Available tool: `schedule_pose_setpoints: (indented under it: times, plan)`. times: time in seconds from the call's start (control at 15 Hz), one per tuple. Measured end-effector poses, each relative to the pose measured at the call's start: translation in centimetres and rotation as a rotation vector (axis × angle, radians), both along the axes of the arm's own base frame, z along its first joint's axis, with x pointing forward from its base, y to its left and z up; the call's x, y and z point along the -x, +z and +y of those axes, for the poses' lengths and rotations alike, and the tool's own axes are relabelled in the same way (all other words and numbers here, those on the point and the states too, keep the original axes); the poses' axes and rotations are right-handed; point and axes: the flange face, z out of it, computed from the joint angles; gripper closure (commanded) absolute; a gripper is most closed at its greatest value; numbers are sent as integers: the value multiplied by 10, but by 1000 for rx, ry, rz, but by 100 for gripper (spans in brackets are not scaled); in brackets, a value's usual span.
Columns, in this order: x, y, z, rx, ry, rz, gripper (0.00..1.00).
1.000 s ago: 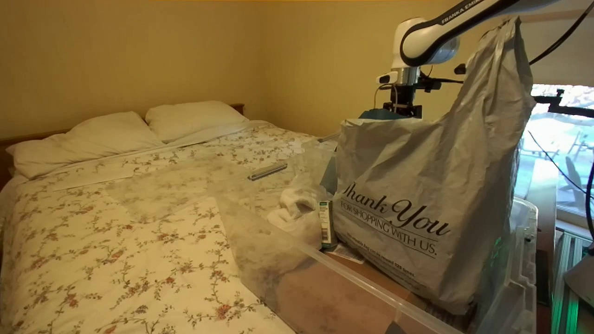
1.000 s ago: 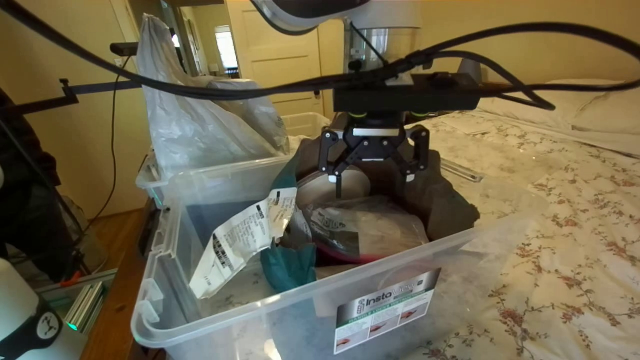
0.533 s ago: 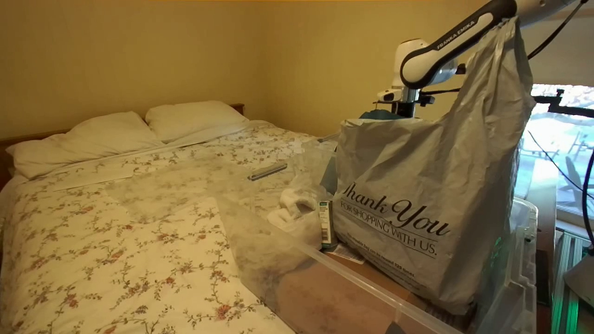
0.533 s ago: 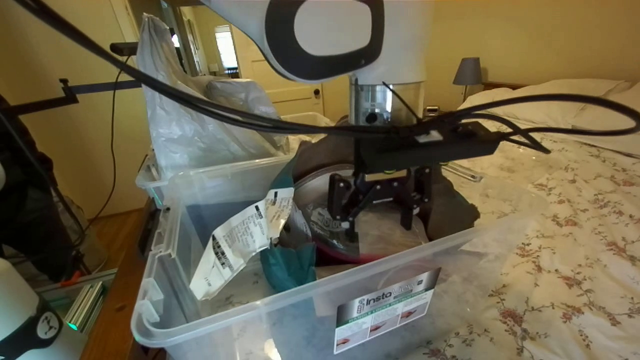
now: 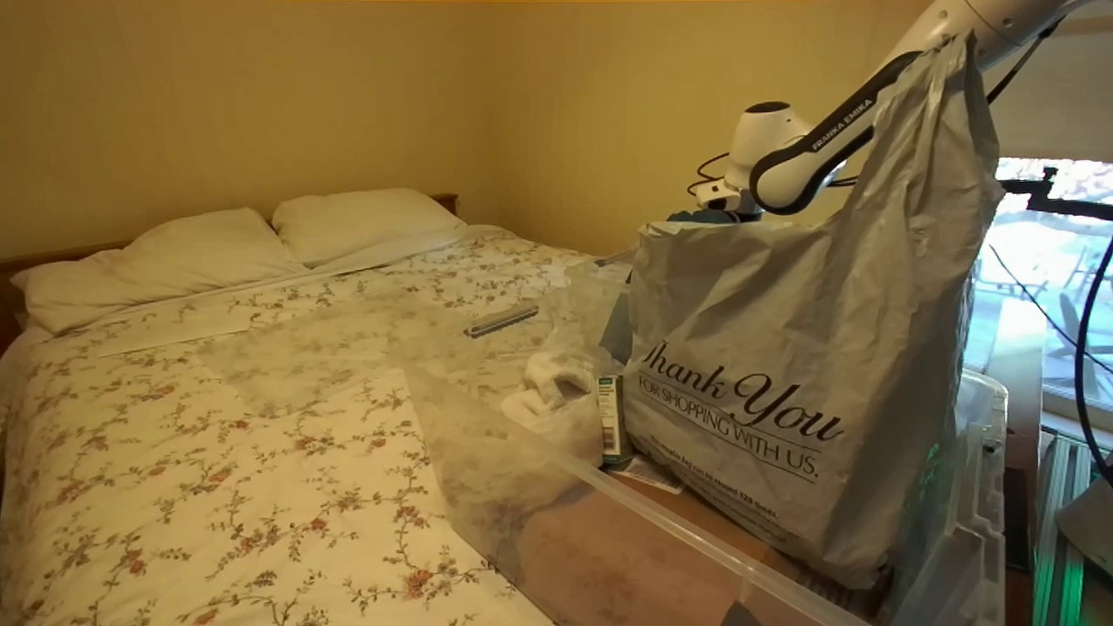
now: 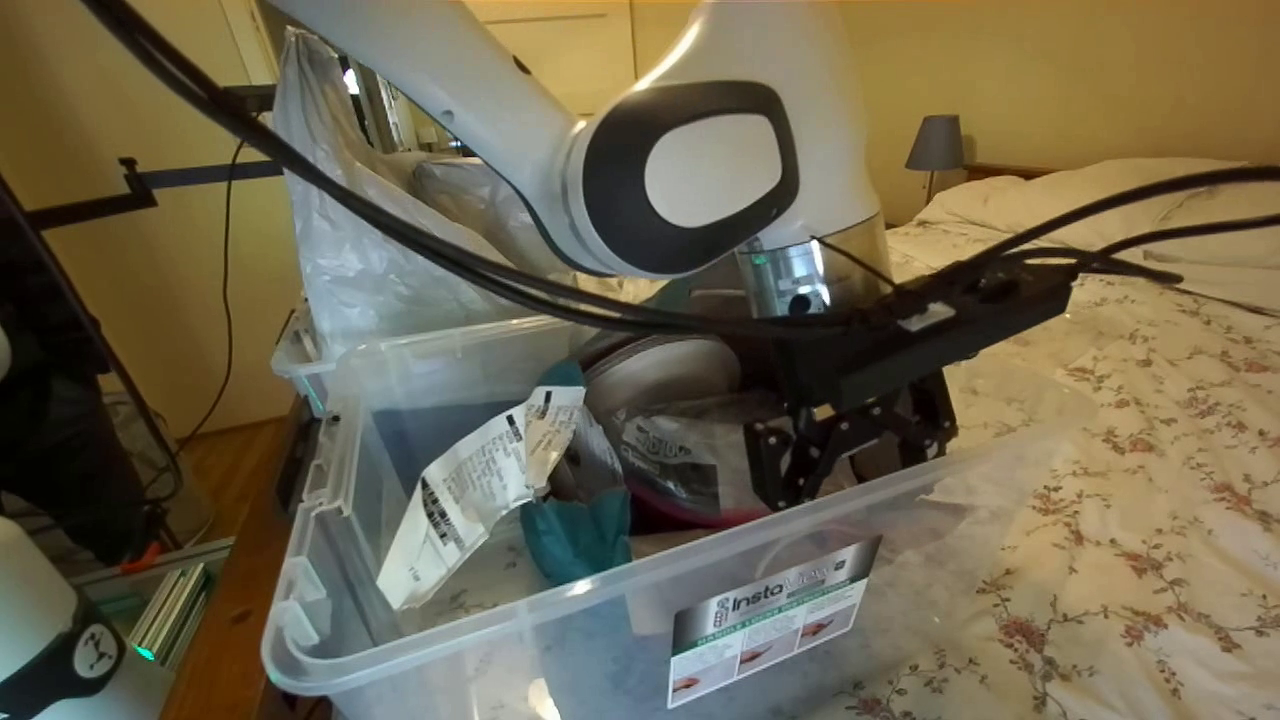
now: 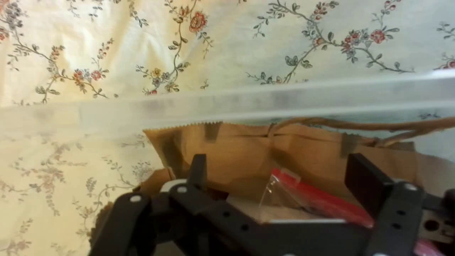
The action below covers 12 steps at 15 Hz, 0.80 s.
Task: Put the green bag inside the basket
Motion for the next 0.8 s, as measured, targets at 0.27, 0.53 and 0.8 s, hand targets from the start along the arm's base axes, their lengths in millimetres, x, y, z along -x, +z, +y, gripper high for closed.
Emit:
schedule_pose_setpoints:
  times: [0.27, 0.53, 0.8]
  plan:
    - [0, -5, -15, 1, -53, -24, 0]
    - [0, -5, -12, -1, -48, -23, 26]
    - [-3, -5, -8, 54, -83, -69, 54]
